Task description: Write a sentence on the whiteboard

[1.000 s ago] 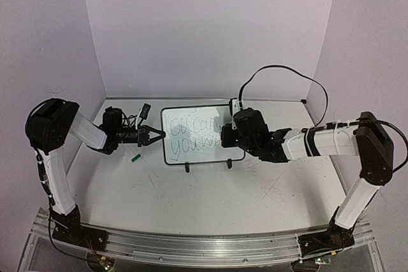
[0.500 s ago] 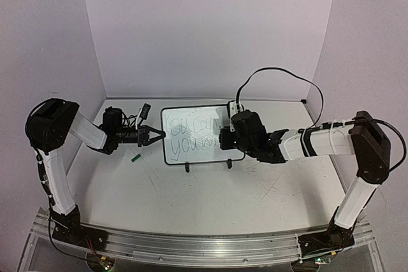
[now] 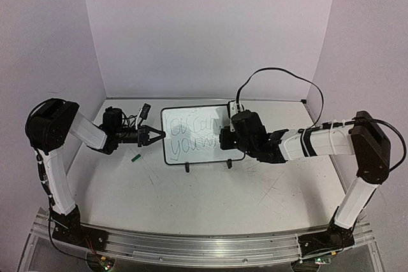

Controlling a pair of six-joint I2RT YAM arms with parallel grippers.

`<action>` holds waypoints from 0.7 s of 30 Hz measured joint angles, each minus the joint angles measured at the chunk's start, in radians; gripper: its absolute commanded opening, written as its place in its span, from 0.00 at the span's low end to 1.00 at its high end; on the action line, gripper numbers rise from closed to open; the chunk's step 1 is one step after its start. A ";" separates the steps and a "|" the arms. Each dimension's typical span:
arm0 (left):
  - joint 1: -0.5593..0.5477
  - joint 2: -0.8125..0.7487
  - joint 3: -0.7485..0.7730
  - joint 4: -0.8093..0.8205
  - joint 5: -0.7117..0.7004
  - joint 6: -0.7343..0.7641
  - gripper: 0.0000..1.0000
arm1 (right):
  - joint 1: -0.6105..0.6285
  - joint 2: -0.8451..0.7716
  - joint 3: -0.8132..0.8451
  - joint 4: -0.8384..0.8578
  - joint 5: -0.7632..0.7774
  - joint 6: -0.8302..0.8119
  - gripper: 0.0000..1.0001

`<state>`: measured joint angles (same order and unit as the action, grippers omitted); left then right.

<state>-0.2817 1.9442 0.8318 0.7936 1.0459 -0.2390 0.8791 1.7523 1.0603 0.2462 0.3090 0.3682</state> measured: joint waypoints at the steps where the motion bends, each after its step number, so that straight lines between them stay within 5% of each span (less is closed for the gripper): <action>1: 0.000 0.000 0.000 0.000 0.000 0.000 0.00 | 0.000 0.000 0.000 0.000 0.001 -0.001 0.00; 21: 0.000 0.000 0.000 -0.001 0.000 0.001 0.00 | -0.006 0.000 0.047 0.006 0.017 -0.035 0.00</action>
<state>-0.2817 1.9442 0.8318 0.7929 1.0458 -0.2377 0.8729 1.7523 1.1073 0.2519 0.3261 0.3334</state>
